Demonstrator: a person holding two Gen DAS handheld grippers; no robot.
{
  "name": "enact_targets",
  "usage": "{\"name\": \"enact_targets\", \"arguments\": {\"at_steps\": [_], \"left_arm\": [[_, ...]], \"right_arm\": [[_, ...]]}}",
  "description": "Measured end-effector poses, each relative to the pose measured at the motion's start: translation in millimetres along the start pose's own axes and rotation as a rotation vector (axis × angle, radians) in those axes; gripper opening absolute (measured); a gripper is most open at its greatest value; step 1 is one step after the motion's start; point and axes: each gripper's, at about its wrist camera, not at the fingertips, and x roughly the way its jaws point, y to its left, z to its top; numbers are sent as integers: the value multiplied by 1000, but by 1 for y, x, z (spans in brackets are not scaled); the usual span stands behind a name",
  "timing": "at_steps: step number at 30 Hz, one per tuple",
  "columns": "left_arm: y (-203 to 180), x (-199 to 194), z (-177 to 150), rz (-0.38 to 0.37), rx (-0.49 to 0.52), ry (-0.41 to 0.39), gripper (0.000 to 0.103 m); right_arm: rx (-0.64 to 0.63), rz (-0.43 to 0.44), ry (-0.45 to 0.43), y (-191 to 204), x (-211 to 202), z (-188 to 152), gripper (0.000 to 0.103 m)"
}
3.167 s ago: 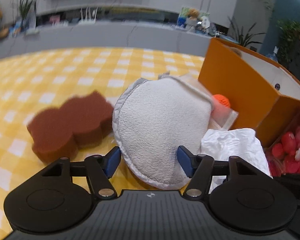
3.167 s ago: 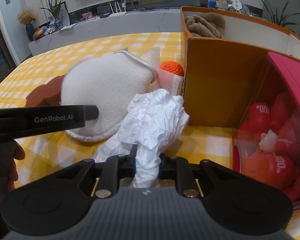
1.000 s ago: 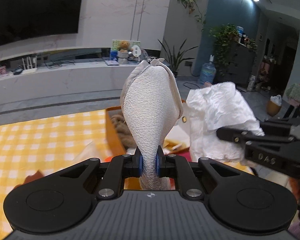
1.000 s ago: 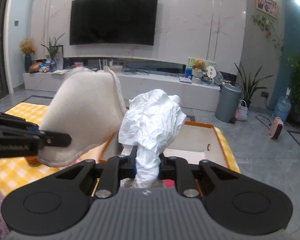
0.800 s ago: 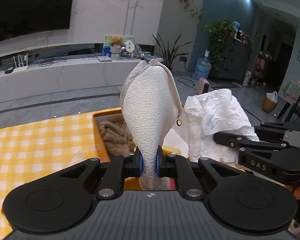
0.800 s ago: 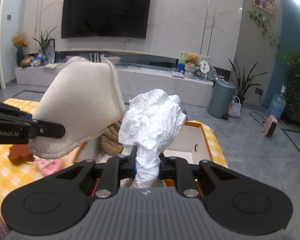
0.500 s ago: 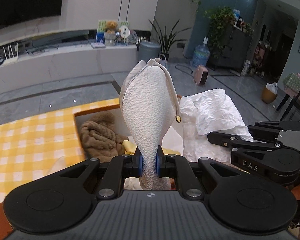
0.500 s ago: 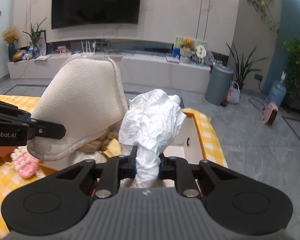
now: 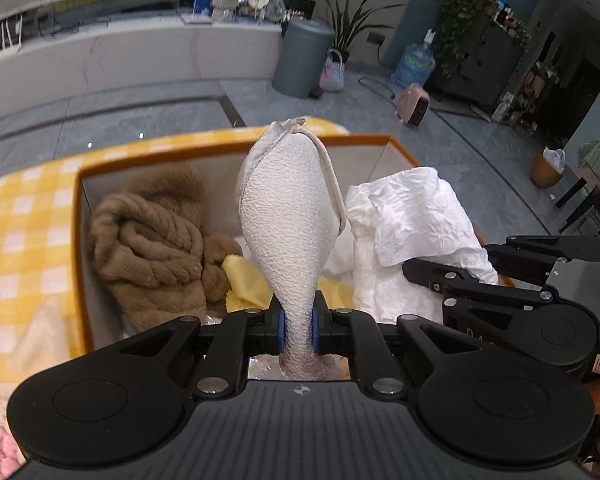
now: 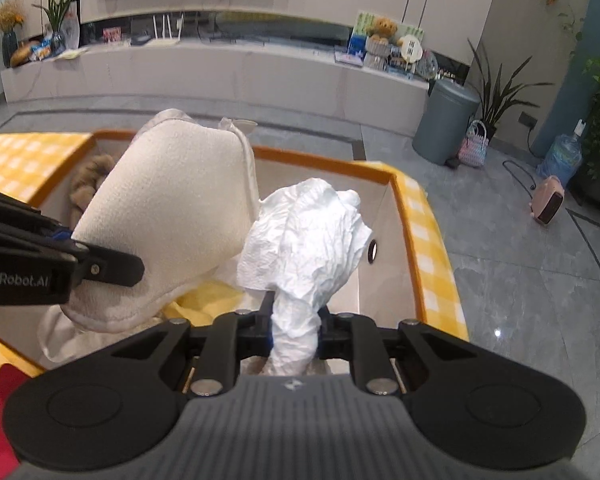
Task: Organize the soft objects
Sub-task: 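Open both tools to drop pad and cloth into the orange box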
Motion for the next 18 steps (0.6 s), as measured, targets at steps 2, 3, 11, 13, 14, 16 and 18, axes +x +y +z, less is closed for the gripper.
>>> {"name": "enact_targets", "arguments": {"at_steps": [2, 3, 11, 13, 14, 16, 18], "left_arm": [[1, 4, 0, 0, -10, 17, 14], [1, 5, -1, -2, -13, 25, 14], [7, -7, -5, -15, -31, 18, 41], [6, -14, -2, -18, -29, 3, 50], [5, -20, -3, -21, -25, -8, 56], [4, -27, -1, -31, -25, -23, 61], [2, -37, 0, -37, -25, -38, 64]], "right_arm": [[-8, -2, 16, -1, 7, 0, 16], [-12, -4, 22, 0, 9, 0, 17], [-28, -15, 43, -1, 17, 2, 40], [-35, -22, 38, -1, 13, 2, 48], [-37, -24, 35, -1, 10, 1, 51], [-37, -29, 30, -2, 4, 2, 72], [-34, -38, 17, -2, -4, 2, 77]]}}
